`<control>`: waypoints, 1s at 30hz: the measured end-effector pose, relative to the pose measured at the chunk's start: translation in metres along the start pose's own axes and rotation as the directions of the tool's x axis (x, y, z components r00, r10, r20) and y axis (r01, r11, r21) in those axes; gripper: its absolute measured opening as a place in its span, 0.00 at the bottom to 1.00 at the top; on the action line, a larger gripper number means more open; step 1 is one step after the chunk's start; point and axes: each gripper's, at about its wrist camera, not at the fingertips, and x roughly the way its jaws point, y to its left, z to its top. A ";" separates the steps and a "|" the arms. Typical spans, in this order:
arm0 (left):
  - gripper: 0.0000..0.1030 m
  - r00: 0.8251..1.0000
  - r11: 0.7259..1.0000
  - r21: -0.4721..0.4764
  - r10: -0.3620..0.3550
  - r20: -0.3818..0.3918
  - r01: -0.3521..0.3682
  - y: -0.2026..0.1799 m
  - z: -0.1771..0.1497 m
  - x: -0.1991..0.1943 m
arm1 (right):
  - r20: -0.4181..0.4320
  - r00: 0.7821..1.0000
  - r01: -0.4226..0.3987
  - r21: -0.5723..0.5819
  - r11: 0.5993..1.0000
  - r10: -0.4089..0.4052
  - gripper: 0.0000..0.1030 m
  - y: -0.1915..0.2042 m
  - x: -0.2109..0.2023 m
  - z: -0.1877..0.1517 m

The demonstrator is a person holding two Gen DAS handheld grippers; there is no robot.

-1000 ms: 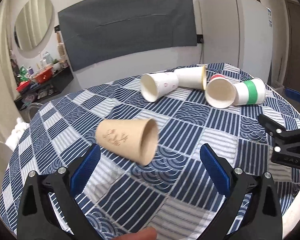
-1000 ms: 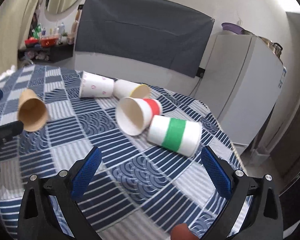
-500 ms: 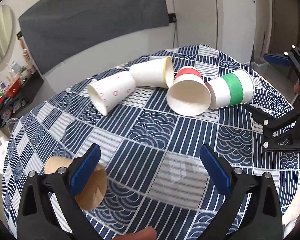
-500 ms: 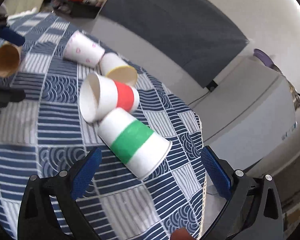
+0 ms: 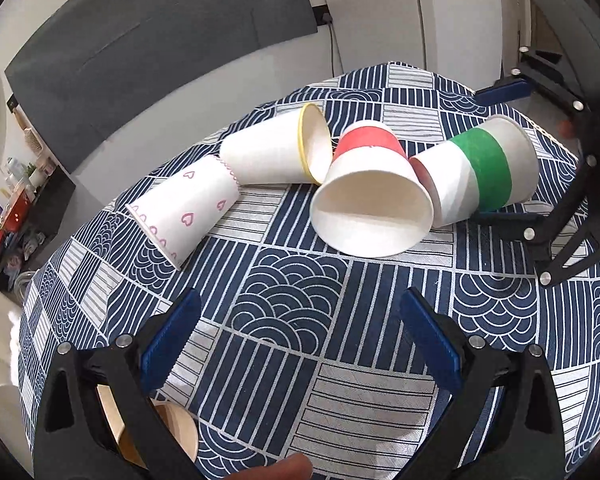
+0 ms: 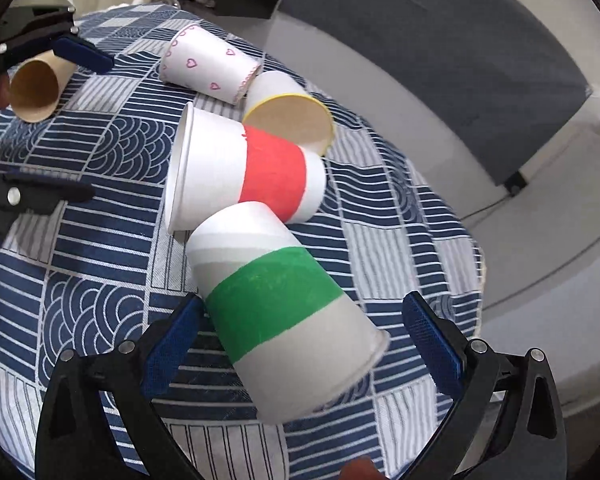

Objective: Flip cup upside down
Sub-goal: 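Move the right gripper toward the white green-banded cup and close on it, then lift the green-banded cup with the right gripper and swing it toward the left tool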

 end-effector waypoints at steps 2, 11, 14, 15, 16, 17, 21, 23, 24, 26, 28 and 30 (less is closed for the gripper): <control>0.94 1.000 1.000 -0.003 -0.017 -0.018 0.017 -0.001 0.000 0.004 | 0.003 0.999 -0.049 0.022 0.999 0.049 0.91 -0.002 0.005 -0.001; 0.94 1.000 1.000 0.014 0.023 -0.010 -0.022 -0.007 0.002 0.001 | 0.044 0.991 -0.127 0.052 0.991 0.125 0.77 0.009 -0.008 -0.027; 0.94 1.000 1.000 0.009 0.017 -0.008 -0.017 -0.010 0.001 -0.008 | 0.055 0.992 -0.114 0.063 0.991 0.111 0.77 0.013 -0.020 -0.034; 0.94 1.000 1.000 0.009 0.015 -0.003 -0.015 -0.012 0.001 -0.012 | 0.059 0.993 -0.104 0.063 0.993 0.100 0.78 0.015 -0.025 -0.035; 0.94 1.000 1.000 0.010 0.017 0.003 -0.017 -0.013 -0.001 -0.016 | 0.066 0.993 -0.099 0.063 0.993 0.095 0.78 0.016 -0.029 -0.036; 0.94 1.000 1.000 0.012 0.022 0.013 -0.023 -0.014 -0.002 -0.022 | 0.078 0.993 -0.098 0.062 0.993 0.093 0.78 0.019 -0.035 -0.036; 0.94 0.998 0.999 0.011 0.050 0.041 -0.051 -0.015 -0.012 -0.043 | 0.085 0.994 -0.068 0.042 0.997 0.064 0.78 0.030 -0.051 -0.034; 0.94 0.998 0.999 0.000 0.049 0.050 -0.049 -0.012 -0.018 -0.054 | 0.095 0.994 -0.066 0.035 0.997 0.063 0.78 0.037 -0.061 -0.031; 0.94 0.997 0.999 -0.005 0.052 0.054 -0.052 -0.009 -0.021 -0.060 | 0.100 0.993 -0.073 0.031 0.997 0.070 0.78 0.040 -0.065 -0.029; 0.94 0.996 0.998 -0.014 0.066 0.058 -0.066 -0.003 -0.030 -0.071 | 0.113 0.991 -0.073 0.007 0.997 0.072 0.78 0.050 -0.074 -0.023; 0.94 0.995 0.997 -0.025 0.079 0.060 -0.078 0.004 -0.039 -0.080 | 0.128 0.989 -0.073 -0.015 0.997 0.074 0.78 0.060 -0.082 -0.015; 0.94 0.994 0.995 -0.035 0.092 0.058 -0.090 0.013 -0.050 -0.090 | 0.161 0.983 -0.083 -0.026 0.996 0.086 0.78 0.071 -0.092 -0.007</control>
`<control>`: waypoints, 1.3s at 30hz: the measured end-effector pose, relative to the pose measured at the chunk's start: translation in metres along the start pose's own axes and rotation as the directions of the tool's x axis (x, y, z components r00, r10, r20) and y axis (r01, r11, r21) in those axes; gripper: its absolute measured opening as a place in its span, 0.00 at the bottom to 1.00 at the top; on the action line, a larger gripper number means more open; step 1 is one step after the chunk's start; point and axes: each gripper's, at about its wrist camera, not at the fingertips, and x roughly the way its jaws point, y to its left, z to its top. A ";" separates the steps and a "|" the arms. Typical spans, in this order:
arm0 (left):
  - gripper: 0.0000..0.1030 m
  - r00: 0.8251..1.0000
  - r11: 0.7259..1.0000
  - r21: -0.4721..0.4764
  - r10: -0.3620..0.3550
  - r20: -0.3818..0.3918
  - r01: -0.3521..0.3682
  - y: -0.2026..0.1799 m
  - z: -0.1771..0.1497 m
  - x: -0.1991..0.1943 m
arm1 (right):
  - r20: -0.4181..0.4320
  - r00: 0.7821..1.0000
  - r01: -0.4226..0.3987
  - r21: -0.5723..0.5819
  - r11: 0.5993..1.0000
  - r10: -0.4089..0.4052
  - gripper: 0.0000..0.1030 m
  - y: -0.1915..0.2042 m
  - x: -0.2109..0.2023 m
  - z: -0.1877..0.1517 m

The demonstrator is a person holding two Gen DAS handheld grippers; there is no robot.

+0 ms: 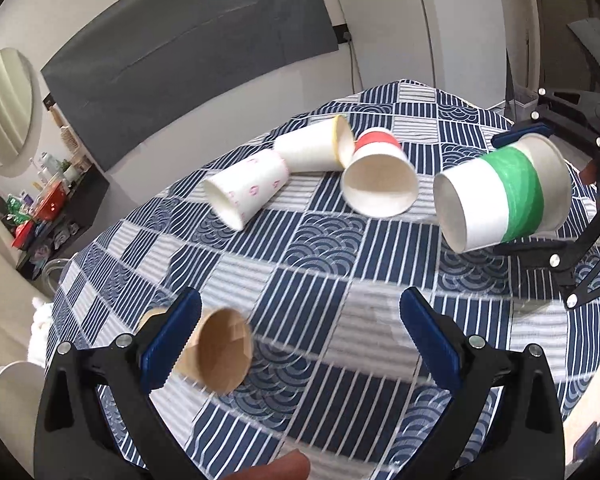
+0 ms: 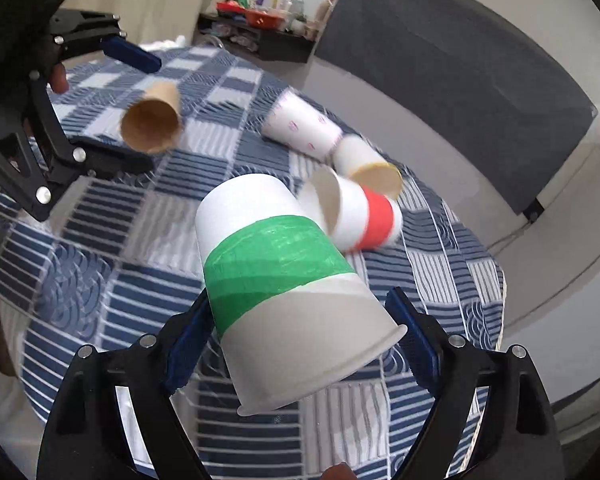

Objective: Flip cup upside down
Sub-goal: 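Lift the green-banded cup with the right gripper and swing it toward the left tool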

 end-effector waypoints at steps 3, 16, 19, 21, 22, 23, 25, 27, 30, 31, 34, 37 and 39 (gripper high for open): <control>0.94 0.999 0.999 -0.012 0.037 0.011 -0.037 0.017 -0.020 -0.017 | 0.055 0.998 -0.030 -0.028 0.999 0.032 0.78 0.021 -0.009 0.019; 0.94 0.984 0.983 -0.052 0.177 0.027 -0.176 0.090 -0.100 -0.080 | 0.105 0.974 -0.176 -0.201 0.964 0.200 0.78 0.121 0.001 0.089; 0.94 0.974 0.974 -0.057 0.222 0.037 -0.220 0.102 -0.117 -0.088 | 0.101 0.964 -0.219 -0.229 0.948 0.247 0.78 0.142 0.007 0.098; 0.94 0.973 0.972 -0.059 0.230 0.036 -0.228 0.109 -0.127 -0.091 | 0.100 0.956 -0.245 -0.252 0.936 0.277 0.79 0.156 0.011 0.104; 0.94 0.972 0.972 -0.061 0.231 0.035 -0.229 0.112 -0.132 -0.092 | 0.095 0.953 -0.256 -0.259 0.931 0.288 0.79 0.162 0.013 0.106; 0.94 0.971 0.970 -0.066 0.235 0.035 -0.232 0.115 -0.137 -0.093 | 0.092 0.950 -0.263 -0.271 0.926 0.297 0.79 0.169 0.016 0.109; 0.94 0.971 0.970 -0.069 0.236 0.039 -0.233 0.119 -0.144 -0.095 | 0.085 0.946 -0.278 -0.291 0.916 0.314 0.79 0.181 0.021 0.113; 0.94 0.973 0.972 -0.074 0.228 0.043 -0.225 0.123 -0.149 -0.095 | 0.073 0.941 -0.293 -0.308 0.905 0.330 0.79 0.190 0.027 0.115; 0.94 0.977 0.975 -0.098 0.207 0.051 -0.201 0.126 -0.156 -0.093 | 0.068 0.936 -0.310 -0.307 0.900 0.346 0.79 0.199 0.033 0.118; 0.94 0.978 0.975 -0.107 0.203 0.055 -0.197 0.127 -0.157 -0.091 | 0.069 0.936 -0.311 -0.301 0.901 0.346 0.79 0.201 0.035 0.119; 0.94 0.979 0.976 -0.109 0.196 0.060 -0.189 0.126 -0.164 -0.086 | 0.063 0.935 -0.317 -0.297 0.901 0.350 0.79 0.207 0.042 0.118; 0.94 0.981 0.978 -0.101 0.186 0.046 -0.181 0.122 -0.166 -0.077 | 0.048 0.943 -0.301 -0.305 0.903 0.330 0.84 0.211 0.047 0.114; 0.94 0.984 0.981 -0.097 0.175 0.046 -0.170 0.120 -0.167 -0.075 | 0.043 0.945 -0.297 -0.308 0.904 0.325 0.85 0.210 0.047 0.111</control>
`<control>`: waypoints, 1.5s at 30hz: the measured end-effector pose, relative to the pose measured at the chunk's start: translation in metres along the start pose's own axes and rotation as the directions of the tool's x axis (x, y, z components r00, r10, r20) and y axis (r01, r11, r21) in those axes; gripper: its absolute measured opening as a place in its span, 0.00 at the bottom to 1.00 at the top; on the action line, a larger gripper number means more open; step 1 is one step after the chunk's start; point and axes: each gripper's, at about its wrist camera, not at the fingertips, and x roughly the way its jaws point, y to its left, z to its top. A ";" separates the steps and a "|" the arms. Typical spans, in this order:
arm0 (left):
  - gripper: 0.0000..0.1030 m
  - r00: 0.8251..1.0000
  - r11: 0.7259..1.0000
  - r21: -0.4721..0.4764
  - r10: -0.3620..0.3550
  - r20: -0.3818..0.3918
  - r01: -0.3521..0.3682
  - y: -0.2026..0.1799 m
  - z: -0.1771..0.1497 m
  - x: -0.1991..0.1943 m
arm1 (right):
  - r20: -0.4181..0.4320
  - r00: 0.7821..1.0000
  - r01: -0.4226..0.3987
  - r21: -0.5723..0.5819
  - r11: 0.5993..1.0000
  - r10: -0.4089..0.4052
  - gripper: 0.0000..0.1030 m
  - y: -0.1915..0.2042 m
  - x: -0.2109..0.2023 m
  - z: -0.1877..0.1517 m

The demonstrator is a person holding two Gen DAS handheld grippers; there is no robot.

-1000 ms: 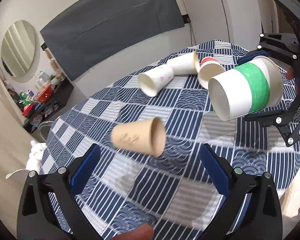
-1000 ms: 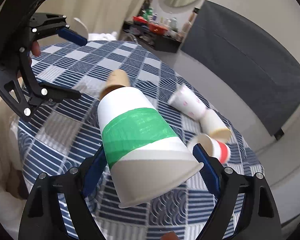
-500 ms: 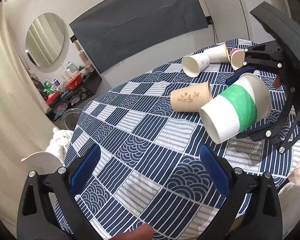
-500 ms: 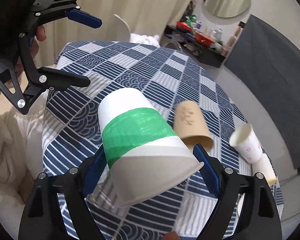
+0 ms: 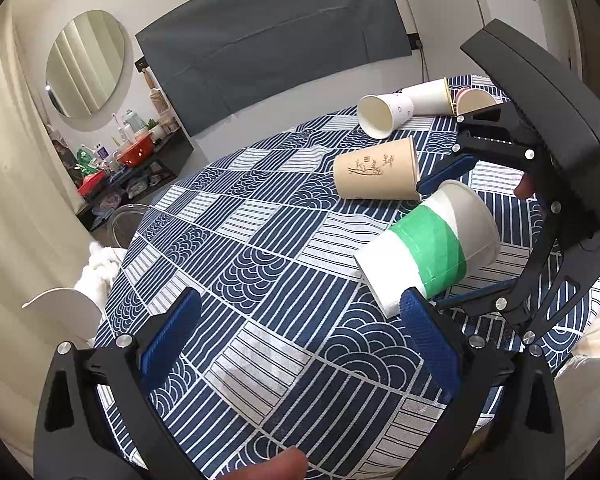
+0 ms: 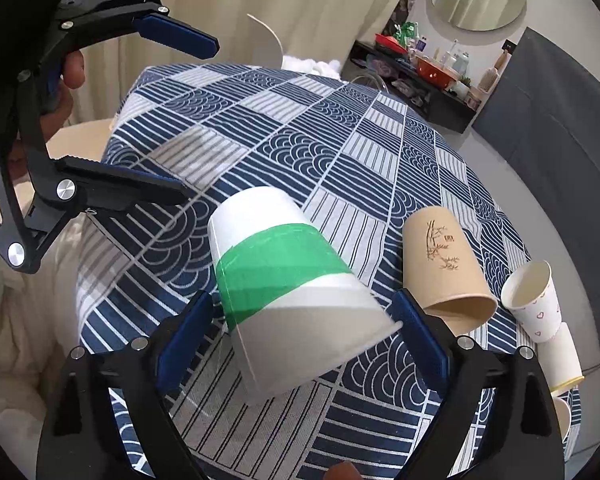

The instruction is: Flip cup upside down

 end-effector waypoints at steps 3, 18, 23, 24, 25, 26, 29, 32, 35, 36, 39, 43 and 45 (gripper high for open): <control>0.94 1.000 1.000 -0.010 0.002 0.024 -0.002 -0.001 0.000 -0.002 | 0.000 1.000 -0.005 0.017 1.000 0.005 0.87 -0.004 -0.004 -0.004; 0.94 0.978 0.979 0.005 -0.203 0.038 0.203 -0.002 -0.007 0.014 | 0.032 0.999 0.035 0.137 0.990 -0.040 0.91 -0.006 -0.041 -0.032; 0.94 0.942 0.941 0.102 -0.331 0.058 0.324 -0.008 -0.004 0.022 | 0.034 0.998 0.046 0.149 0.988 -0.051 0.91 0.007 -0.050 -0.045; 0.94 0.932 0.929 0.117 -0.359 0.057 0.351 -0.009 -0.003 0.024 | 0.035 0.998 0.046 0.153 0.987 -0.052 0.91 0.009 -0.052 -0.048; 0.94 0.923 0.919 0.131 -0.381 0.051 0.372 -0.010 -0.002 0.027 | 0.035 0.998 0.045 0.155 0.987 -0.051 0.91 0.012 -0.053 -0.052; 0.94 0.917 0.911 0.144 -0.396 0.047 0.386 -0.012 0.000 0.030 | 0.033 0.998 0.044 0.156 0.987 -0.050 0.91 0.015 -0.053 -0.054; 0.94 0.891 0.878 0.202 -0.451 0.044 0.434 -0.018 0.001 0.036 | 0.024 0.999 0.034 0.158 0.987 -0.038 0.91 0.021 -0.053 -0.062; 0.94 0.840 0.817 0.255 -0.541 0.026 0.518 -0.020 0.002 0.039 | 0.024 0.999 0.027 0.162 0.986 -0.031 0.91 0.025 -0.052 -0.070; 0.94 0.807 0.771 0.310 -0.591 0.021 0.556 -0.025 0.003 0.041 | 0.025 0.999 0.015 0.179 0.984 -0.020 0.91 0.024 -0.052 -0.075; 0.94 0.795 0.757 0.323 -0.606 0.019 0.569 -0.026 0.004 0.042 | 0.025 1.000 0.013 0.183 0.983 -0.017 0.91 0.024 -0.052 -0.077; 0.89 0.772 0.726 0.346 -0.636 0.009 0.594 -0.030 0.005 0.046 | 0.026 0.999 0.019 0.198 0.980 -0.025 0.91 0.022 -0.052 -0.082; 0.67 0.766 0.712 0.362 -0.642 -0.011 0.602 -0.033 0.005 0.049 | 0.041 0.999 0.022 0.239 0.971 -0.033 0.91 0.018 -0.055 -0.088; 0.65 0.772 0.713 0.374 -0.636 -0.011 0.593 -0.033 0.004 0.047 | 0.045 0.998 0.024 0.252 0.968 -0.036 0.91 0.019 -0.057 -0.091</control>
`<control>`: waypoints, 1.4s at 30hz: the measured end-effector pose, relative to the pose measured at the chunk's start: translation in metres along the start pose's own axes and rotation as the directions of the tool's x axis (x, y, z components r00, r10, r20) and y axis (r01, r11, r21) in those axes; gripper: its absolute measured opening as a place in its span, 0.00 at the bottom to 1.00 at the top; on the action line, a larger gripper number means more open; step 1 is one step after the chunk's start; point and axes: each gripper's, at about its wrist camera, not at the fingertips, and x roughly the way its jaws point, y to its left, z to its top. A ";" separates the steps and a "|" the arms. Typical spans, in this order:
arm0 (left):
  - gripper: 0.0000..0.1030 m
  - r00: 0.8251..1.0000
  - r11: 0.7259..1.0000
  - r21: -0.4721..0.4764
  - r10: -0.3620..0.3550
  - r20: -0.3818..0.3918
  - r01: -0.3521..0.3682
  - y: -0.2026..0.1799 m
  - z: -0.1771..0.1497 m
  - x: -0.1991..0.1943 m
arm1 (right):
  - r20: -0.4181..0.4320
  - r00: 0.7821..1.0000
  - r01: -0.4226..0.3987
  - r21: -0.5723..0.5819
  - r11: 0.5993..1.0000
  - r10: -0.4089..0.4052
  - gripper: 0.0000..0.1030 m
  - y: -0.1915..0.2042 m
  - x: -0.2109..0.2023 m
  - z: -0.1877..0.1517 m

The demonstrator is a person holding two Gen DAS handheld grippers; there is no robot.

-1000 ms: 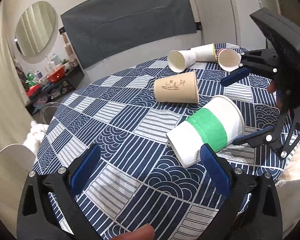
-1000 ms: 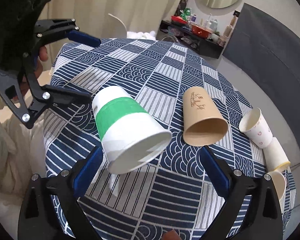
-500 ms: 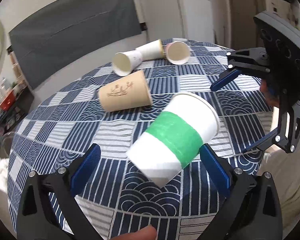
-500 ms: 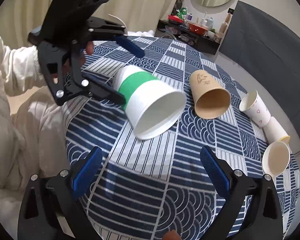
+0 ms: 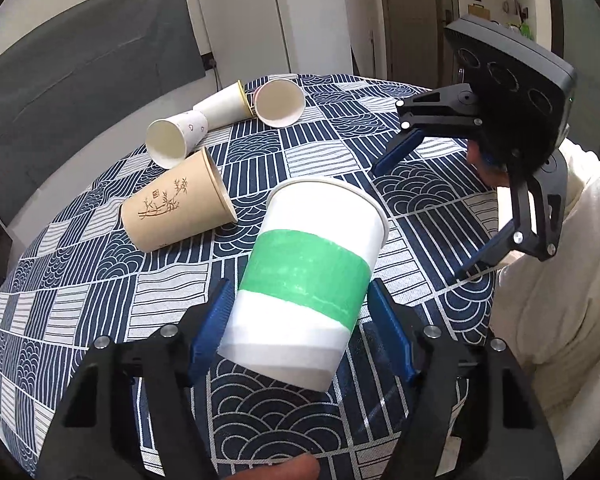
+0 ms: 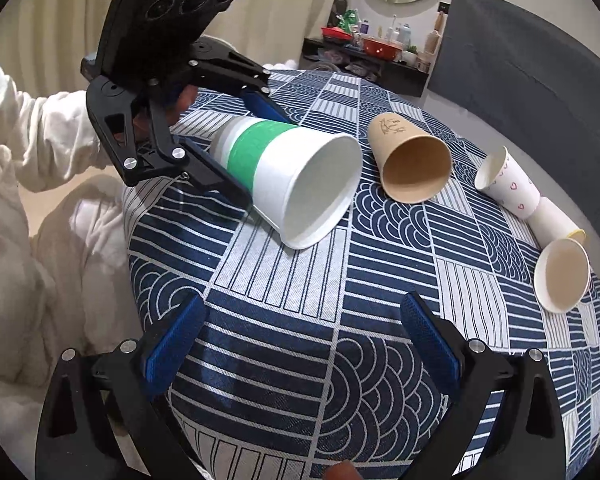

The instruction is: Flip cup upside down

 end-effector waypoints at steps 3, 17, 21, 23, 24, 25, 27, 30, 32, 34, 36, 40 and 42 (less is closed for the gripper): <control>0.65 1.000 1.000 0.004 0.026 -0.017 -0.026 -0.001 0.003 -0.002 | 0.007 1.000 0.003 0.008 1.000 -0.003 0.91 -0.001 -0.001 -0.002; 0.65 0.945 0.982 0.024 0.188 -0.269 -0.189 0.015 0.055 -0.012 | 0.072 0.994 0.077 0.132 0.988 -0.087 0.91 -0.014 -0.011 -0.003; 0.65 0.915 0.977 0.114 0.209 -0.344 -0.180 0.010 0.074 -0.009 | 0.035 0.997 0.063 0.204 0.977 -0.071 0.91 -0.026 -0.009 -0.008; 0.66 0.896 0.970 0.177 0.224 -0.385 -0.166 0.004 0.084 -0.004 | 0.011 0.999 0.042 0.250 0.967 -0.046 0.91 -0.033 -0.008 -0.012; 0.66 0.888 0.964 0.207 0.236 -0.396 -0.164 -0.001 0.088 -0.002 | 0.005 0.999 0.036 0.263 0.964 -0.038 0.91 -0.036 -0.009 -0.013; 0.65 0.878 0.957 0.247 0.247 -0.410 -0.154 -0.005 0.092 0.002 | 0.003 0.999 0.033 0.277 0.960 -0.035 0.91 -0.040 -0.009 -0.014; 0.65 0.856 0.948 0.293 0.250 -0.453 -0.122 -0.009 0.099 0.015 | 0.006 0.999 0.035 0.305 0.952 -0.039 0.91 -0.046 -0.012 -0.014; 0.65 0.794 0.928 0.361 0.285 -0.537 -0.089 -0.013 0.101 0.039 | 0.023 0.998 0.052 0.340 0.939 -0.063 0.91 -0.054 -0.018 -0.018; 0.65 0.757 0.915 0.399 0.303 -0.579 -0.061 -0.015 0.101 0.053 | 0.035 0.996 0.061 0.353 0.934 -0.079 0.91 -0.058 -0.023 -0.022; 0.66 0.723 0.894 0.447 0.336 -0.604 -0.042 -0.020 0.100 0.065 | 0.042 0.996 0.055 0.362 0.931 -0.075 0.92 -0.063 -0.025 -0.025; 0.65 0.710 0.875 0.484 0.355 -0.608 -0.023 -0.024 0.105 0.071 | 0.035 0.996 0.062 0.358 0.932 -0.080 0.92 -0.065 -0.023 -0.030; 0.65 0.678 0.873 0.488 0.351 -0.646 0.013 -0.024 0.117 0.085 | 0.010 0.995 0.086 0.348 0.934 -0.095 0.92 -0.068 -0.018 -0.035; 0.66 0.671 0.865 0.501 0.365 -0.645 0.012 -0.025 0.122 0.093 | 0.008 0.996 0.085 0.348 0.934 -0.093 0.92 -0.070 -0.017 -0.037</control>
